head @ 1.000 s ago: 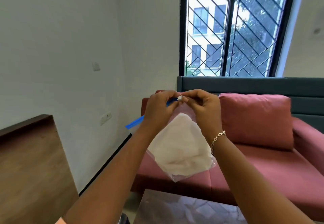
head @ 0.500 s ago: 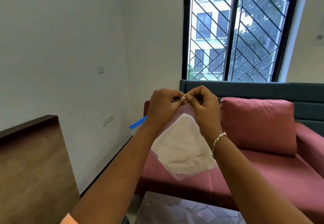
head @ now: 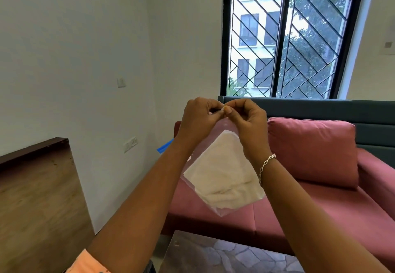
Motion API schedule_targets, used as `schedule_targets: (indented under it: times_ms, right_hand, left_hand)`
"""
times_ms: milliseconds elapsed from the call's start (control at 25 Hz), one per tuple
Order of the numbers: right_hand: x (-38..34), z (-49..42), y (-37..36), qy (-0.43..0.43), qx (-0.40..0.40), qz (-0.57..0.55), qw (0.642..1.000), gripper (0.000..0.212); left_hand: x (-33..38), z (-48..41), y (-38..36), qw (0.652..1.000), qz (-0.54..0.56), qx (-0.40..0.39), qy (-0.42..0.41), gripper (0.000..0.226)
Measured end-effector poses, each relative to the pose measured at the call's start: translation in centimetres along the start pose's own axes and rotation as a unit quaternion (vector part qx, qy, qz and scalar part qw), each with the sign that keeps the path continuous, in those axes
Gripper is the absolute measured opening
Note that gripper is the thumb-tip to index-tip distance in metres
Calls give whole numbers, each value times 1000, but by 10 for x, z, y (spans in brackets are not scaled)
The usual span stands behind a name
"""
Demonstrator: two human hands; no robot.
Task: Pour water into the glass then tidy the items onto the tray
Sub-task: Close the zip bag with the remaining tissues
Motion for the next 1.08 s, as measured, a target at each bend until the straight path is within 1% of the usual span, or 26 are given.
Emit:
schedule_targets:
  times_ms: [160, 360, 480, 640, 880, 1080]
  right_hand:
    - [6, -2, 6, -38, 12, -62, 997, 13]
    - [13, 4, 7, -55, 4, -48, 997, 13]
    - [14, 5, 8, -49, 10, -21, 999, 14]
    - [16, 9, 10, -36, 34, 28, 998, 2]
    - [9, 17, 5, -1, 74, 171, 983, 7]
    - [11, 24, 14, 11, 105, 176, 979, 9]
  left_hand:
    - [1, -3, -9, 1000, -1, -15, 9, 16]
    - [-9, -3, -15, 999, -23, -34, 21, 16]
    - [-11, 0, -21, 999, -35, -22, 23, 17]
    - [-13, 0, -25, 999, -33, -21, 32, 16]
    - [-6, -3, -30, 998, -21, -49, 31, 16]
    - [-7, -4, -37, 995, 3, -94, 45, 17]
Point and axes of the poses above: each hand's wrist, its own z-axis away from the middle knuckle, its own y-axis out of the back of the hand, x = y × z, the point moved 6 cm from there along -z, towards the middle knuckle, and after that the axes turned 15 degrees about -x, right-handed, at the moved point
